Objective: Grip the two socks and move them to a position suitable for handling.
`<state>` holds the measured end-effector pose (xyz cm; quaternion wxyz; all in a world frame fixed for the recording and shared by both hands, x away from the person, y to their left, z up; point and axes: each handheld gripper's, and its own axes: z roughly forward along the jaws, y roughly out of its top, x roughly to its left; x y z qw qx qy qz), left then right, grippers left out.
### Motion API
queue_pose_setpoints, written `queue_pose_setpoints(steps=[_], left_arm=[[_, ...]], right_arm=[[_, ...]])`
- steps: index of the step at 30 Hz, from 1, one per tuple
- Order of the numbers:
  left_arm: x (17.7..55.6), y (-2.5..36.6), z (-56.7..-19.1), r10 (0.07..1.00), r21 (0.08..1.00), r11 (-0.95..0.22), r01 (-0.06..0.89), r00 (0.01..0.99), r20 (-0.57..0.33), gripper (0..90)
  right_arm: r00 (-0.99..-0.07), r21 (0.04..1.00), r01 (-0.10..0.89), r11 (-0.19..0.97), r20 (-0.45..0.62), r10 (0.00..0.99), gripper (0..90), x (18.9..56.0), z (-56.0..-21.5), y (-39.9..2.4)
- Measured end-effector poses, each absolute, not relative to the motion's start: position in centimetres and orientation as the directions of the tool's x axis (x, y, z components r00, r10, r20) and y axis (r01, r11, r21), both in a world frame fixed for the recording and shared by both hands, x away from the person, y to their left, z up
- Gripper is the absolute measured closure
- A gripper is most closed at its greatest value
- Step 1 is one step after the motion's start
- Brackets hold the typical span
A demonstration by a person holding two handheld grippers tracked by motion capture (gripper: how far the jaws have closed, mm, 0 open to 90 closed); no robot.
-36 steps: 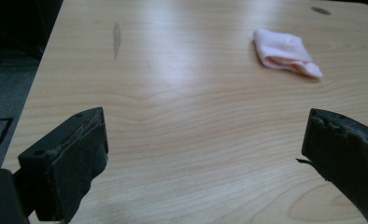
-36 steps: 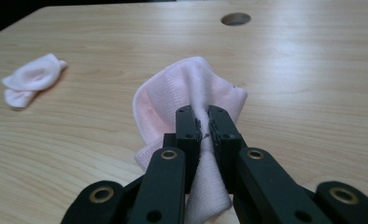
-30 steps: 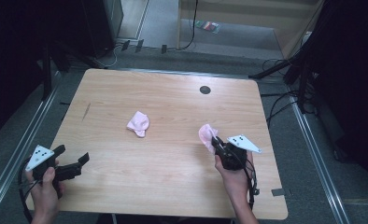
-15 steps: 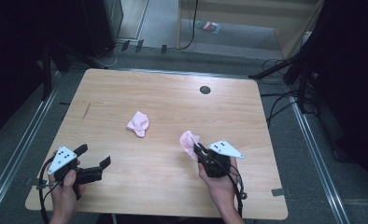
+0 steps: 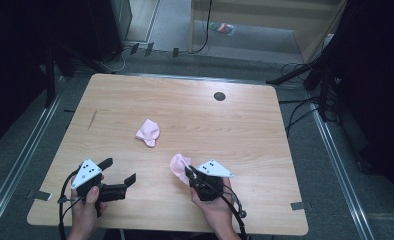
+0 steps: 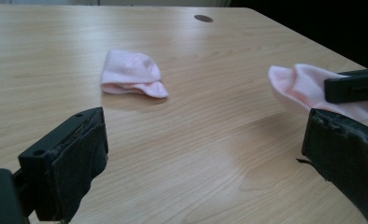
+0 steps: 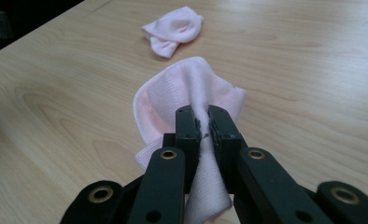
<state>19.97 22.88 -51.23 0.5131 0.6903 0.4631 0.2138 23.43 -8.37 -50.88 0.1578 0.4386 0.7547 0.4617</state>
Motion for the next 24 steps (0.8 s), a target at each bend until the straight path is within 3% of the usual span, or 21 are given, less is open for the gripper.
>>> queue_pose_setpoints(steps=[13, 14, 17, 18, 20, 24], left_arm=[[20.5, 21.0, -52.7, 0.837, 0.889, -0.043, 0.455, 0.503, -0.217, 0.6], [20.6, 20.9, -52.8, 0.836, 0.887, -0.044, 0.460, 0.503, -0.219, 0.5], [20.5, 20.6, -53.0, 0.840, 0.881, -0.051, 0.470, 0.497, -0.217, 0.5], [20.5, 20.5, -53.0, 0.841, 0.883, -0.054, 0.467, 0.497, -0.211, 0.6], [20.5, 20.6, -53.0, 0.849, 0.882, -0.057, 0.468, 0.487, -0.204, 1.0], [20.7, 20.3, -53.2, 0.873, 0.873, -0.047, 0.486, 0.445, -0.200, 14.7]], right_arm=[[-0.574, 0.834, 0.510, 0.211, 0.147, 0.806, 82.5, 21.9, -52.6, -5.4], [-0.577, 0.832, 0.514, 0.210, 0.154, 0.802, 78.2, 21.9, -52.8, -5.2], [-0.582, 0.821, 0.538, 0.191, 0.198, 0.789, 54.4, 22.0, -52.9, -5.3], [-0.579, 0.823, 0.538, 0.183, 0.202, 0.790, 52.2, 22.0, -52.8, -5.5], [-0.560, 0.828, 0.538, 0.156, 0.214, 0.800, 52.6, 22.0, -52.4, -6.1], [-0.583, 0.830, 0.537, 0.153, 0.233, 0.779, 58.6, 21.6, -52.0, -6.5]])
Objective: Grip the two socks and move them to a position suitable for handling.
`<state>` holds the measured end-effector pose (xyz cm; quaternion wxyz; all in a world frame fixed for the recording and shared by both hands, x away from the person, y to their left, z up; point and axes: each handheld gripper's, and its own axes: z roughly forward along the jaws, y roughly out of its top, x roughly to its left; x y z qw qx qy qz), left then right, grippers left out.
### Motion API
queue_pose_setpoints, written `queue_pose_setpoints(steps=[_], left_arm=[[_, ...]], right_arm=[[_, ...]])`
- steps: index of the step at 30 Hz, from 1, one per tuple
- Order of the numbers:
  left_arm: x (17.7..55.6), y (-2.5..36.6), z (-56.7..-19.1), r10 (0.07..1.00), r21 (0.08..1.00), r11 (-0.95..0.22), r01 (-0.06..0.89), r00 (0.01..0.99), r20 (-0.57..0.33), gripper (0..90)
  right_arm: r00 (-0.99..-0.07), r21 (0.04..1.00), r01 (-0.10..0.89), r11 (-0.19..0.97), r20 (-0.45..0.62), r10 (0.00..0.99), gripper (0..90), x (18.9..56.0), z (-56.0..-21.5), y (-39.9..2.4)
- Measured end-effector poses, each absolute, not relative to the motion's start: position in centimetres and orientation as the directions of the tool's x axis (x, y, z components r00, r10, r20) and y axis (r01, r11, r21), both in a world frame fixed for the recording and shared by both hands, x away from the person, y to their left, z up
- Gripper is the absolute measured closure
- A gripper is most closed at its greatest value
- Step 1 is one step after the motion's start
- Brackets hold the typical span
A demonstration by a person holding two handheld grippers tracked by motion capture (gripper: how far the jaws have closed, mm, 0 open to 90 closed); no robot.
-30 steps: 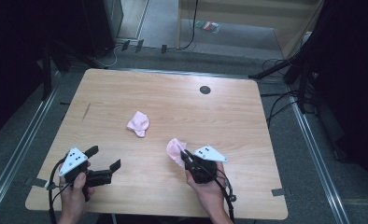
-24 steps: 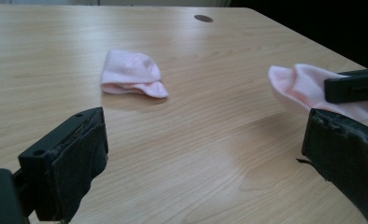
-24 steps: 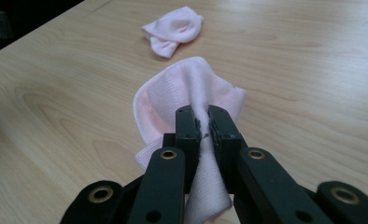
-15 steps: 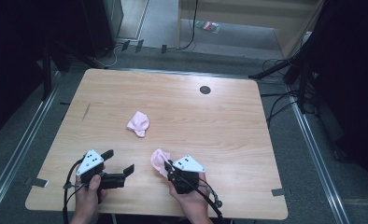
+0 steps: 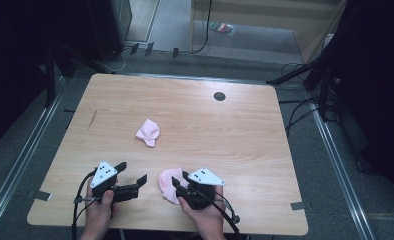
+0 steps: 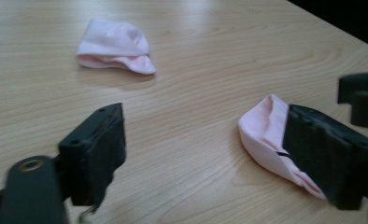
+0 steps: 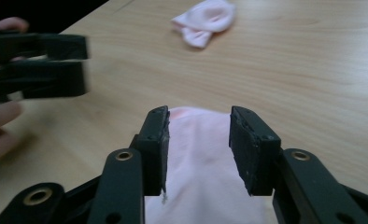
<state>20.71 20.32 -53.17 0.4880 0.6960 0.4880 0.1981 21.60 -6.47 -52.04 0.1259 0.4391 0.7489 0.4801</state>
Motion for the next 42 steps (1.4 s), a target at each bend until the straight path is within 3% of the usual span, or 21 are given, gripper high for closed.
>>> queue_pose_setpoints(steps=[4, 10, 16, 17, 24, 28, 32, 34, 38, 42], left_arm=[[20.6, 19.7, -53.1, 0.856, 0.873, -0.062, 0.484, 0.475, -0.203, 19.1], [20.5, 18.9, -53.3, 0.845, 0.864, -0.084, 0.497, 0.495, -0.202, 28.1], [20.8, 18.6, -53.5, 0.846, 0.854, -0.088, 0.513, 0.491, -0.208, 32.9], [20.8, 18.5, -53.5, 0.847, 0.851, -0.088, 0.517, 0.489, -0.209, 35.8], [21.4, 17.6, -53.8, 0.831, 0.838, -0.082, 0.539, 0.501, -0.241, 38.4], [21.5, 17.5, -53.8, 0.832, 0.837, -0.080, 0.542, 0.498, -0.244, 40.8], [21.5, 17.6, -53.8, 0.835, 0.836, -0.073, 0.544, 0.491, -0.247, 43.0], [21.5, 17.6, -53.9, 0.833, 0.832, -0.072, 0.550, 0.492, -0.253, 44.4], [21.5, 17.3, -53.9, 0.823, 0.830, -0.080, 0.552, 0.506, -0.257, 45.1], [21.7, 16.9, -53.8, 0.817, 0.830, -0.080, 0.552, 0.513, -0.263, 44.4]], right_arm=[[-0.655, 0.799, 0.546, 0.252, 0.220, 0.723, 62.0, 19.9, -52.9, -4.8], [-0.694, 0.784, 0.497, 0.373, 0.101, 0.713, 61.9, 18.5, -54.6, -2.8], [-0.675, 0.775, 0.487, 0.403, 0.040, 0.737, 89.5, 18.7, -55.0, -2.7], [-0.671, 0.781, 0.487, 0.390, 0.049, 0.740, 90.0, 18.7, -54.9, -3.0], [-0.657, 0.819, 0.479, 0.317, 0.095, 0.748, 90.0, 18.8, -53.4, -4.3], [-0.680, 0.798, 0.479, 0.366, 0.073, 0.729, 65.1, 18.8, -54.3, -3.4], [-0.682, 0.787, 0.479, 0.389, 0.055, 0.729, 60.2, 18.9, -54.9, -2.8], [-0.677, 0.774, 0.479, 0.415, 0.025, 0.735, 62.6, 19.0, -55.3, -2.5], [-0.661, 0.769, 0.467, 0.437, -0.026, 0.750, 79.3, 18.9, -55.3, -2.4], [-0.653, 0.772, 0.495, 0.398, 0.029, 0.756, 87.4, 19.2, -55.2, -3.0]])
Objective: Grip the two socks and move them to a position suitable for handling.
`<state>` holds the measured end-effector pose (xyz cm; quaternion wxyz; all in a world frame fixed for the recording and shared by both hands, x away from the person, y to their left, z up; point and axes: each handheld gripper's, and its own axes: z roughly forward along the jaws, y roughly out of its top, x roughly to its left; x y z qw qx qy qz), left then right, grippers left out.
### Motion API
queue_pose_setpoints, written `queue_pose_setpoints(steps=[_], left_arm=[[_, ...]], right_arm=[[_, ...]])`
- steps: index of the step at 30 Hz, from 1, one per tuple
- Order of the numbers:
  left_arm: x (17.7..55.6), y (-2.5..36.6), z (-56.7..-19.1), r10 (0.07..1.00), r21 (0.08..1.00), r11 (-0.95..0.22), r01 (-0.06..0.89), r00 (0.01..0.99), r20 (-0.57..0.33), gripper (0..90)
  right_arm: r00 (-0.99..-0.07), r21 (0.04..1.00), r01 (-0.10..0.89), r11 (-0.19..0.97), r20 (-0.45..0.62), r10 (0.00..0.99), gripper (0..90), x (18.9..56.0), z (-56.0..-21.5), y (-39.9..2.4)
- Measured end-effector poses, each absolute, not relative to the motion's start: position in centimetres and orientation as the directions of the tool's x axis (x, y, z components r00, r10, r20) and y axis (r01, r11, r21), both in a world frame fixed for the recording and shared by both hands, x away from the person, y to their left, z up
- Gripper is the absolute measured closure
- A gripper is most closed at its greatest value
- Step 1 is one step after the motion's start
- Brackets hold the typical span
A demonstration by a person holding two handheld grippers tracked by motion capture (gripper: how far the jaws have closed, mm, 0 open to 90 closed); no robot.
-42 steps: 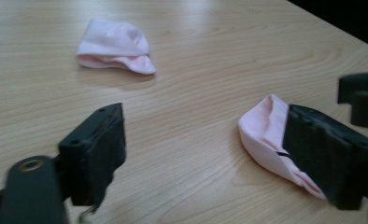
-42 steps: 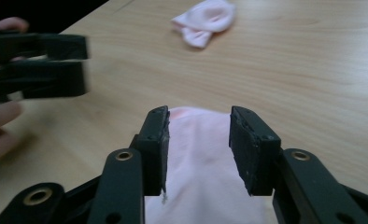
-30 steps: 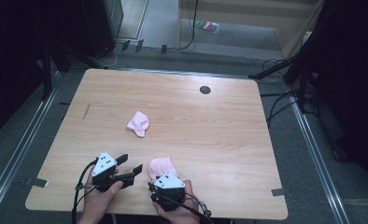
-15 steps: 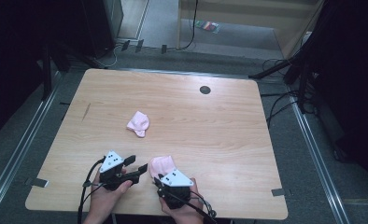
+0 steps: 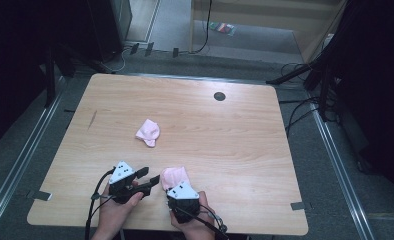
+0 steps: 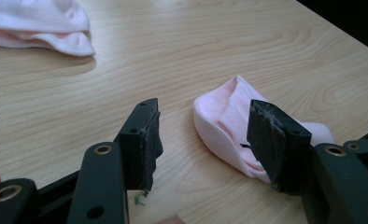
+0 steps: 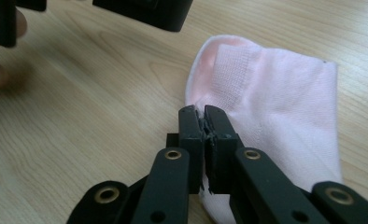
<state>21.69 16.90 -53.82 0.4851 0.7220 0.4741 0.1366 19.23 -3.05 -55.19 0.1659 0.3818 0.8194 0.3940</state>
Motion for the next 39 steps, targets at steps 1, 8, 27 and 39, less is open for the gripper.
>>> queue_pose_setpoints(steps=[1, 8, 27, 39], left_arm=[[21.8, 16.8, -53.8, 0.815, 0.829, -0.080, 0.553, 0.515, -0.265, 44.1], [22.1, 16.6, -53.8, 0.811, 0.829, -0.077, 0.554, 0.518, -0.271, 43.2], [23.9, 13.7, -54.6, 0.813, 0.759, -0.209, 0.617, 0.541, -0.216, 76.3], [24.1, 15.9, -54.4, 0.790, 0.757, -0.181, 0.628, 0.551, -0.268, 90.0]], right_arm=[[-0.650, 0.779, 0.496, 0.383, 0.041, 0.759, 88.0, 19.2, -55.1, -3.3], [-0.640, 0.824, 0.513, 0.240, 0.181, 0.747, 88.1, 19.5, -53.1, -5.2], [-0.524, 0.836, 0.548, 0.004, 0.340, 0.781, 88.2, 21.5, -50.9, -12.1], [-0.428, 0.814, 0.580, -0.038, 0.344, 0.836, 88.6, 23.2, -51.8, -15.2]])
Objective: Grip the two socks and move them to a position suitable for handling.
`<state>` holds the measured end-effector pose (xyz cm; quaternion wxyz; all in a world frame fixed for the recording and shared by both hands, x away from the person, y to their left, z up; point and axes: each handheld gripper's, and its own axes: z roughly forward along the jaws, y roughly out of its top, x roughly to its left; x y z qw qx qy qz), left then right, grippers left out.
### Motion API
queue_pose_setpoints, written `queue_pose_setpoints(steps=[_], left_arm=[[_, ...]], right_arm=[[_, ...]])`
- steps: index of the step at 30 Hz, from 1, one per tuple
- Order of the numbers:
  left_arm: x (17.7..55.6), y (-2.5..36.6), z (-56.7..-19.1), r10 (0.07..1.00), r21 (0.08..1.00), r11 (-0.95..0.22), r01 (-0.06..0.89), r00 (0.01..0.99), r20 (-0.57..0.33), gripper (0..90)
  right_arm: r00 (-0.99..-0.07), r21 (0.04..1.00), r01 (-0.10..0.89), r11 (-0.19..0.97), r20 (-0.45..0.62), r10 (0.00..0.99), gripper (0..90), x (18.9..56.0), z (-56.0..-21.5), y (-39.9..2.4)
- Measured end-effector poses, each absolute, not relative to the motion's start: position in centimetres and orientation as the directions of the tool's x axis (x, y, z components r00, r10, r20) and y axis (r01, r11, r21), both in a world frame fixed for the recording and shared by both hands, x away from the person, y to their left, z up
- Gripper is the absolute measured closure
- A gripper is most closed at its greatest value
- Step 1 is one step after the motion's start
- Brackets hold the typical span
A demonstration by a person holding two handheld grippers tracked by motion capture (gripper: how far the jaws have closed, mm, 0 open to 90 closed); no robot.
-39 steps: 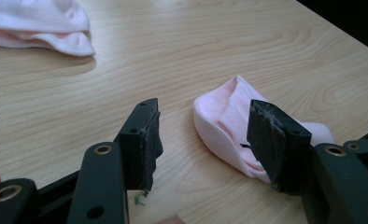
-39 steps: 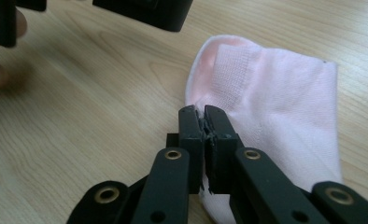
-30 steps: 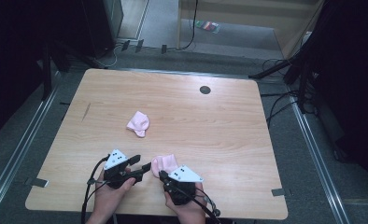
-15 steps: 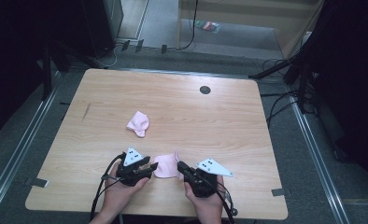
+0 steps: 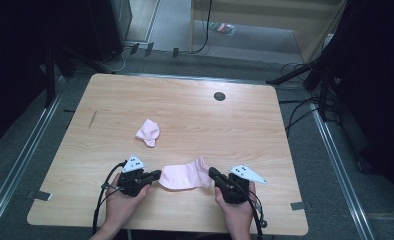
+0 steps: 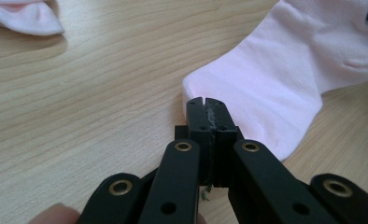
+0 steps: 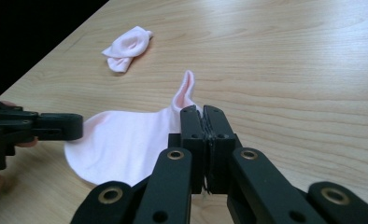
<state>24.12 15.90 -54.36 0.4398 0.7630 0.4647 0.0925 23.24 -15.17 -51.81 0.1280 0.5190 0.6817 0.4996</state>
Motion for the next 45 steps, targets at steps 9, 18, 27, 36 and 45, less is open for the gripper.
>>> queue_pose_setpoints(steps=[9, 18, 27, 36, 45], left_arm=[[23.7, 17.4, -54.1, 0.802, 0.770, -0.172, 0.614, 0.541, -0.252, 90.0], [22.7, 18.8, -53.6, 0.824, 0.779, -0.210, 0.590, 0.536, -0.184, 90.0], [21.9, 18.1, -54.0, 0.806, 0.777, -0.218, 0.590, 0.558, -0.198, 90.0], [21.5, 17.7, -54.7, 0.807, 0.760, -0.231, 0.607, 0.556, -0.199, 90.0], [20.2, 18.0, -53.2, 0.802, 0.868, -0.176, 0.465, 0.579, -0.147, 70.7]], right_arm=[[-0.407, 0.800, 0.599, -0.034, 0.340, 0.848, 89.1, 23.9, -52.4, -16.0], [-0.404, 0.784, 0.620, 0.030, 0.286, 0.869, 90.0, 23.8, -52.5, -16.5], [-0.433, 0.762, 0.646, 0.053, 0.308, 0.847, 90.0, 23.7, -53.5, -15.6], [-0.426, 0.728, 0.682, 0.066, 0.322, 0.846, 89.6, 24.3, -54.5, -15.2], [-0.443, 0.797, 0.601, 0.057, 0.273, 0.854, 72.7, 23.4, -52.9, -14.7]])
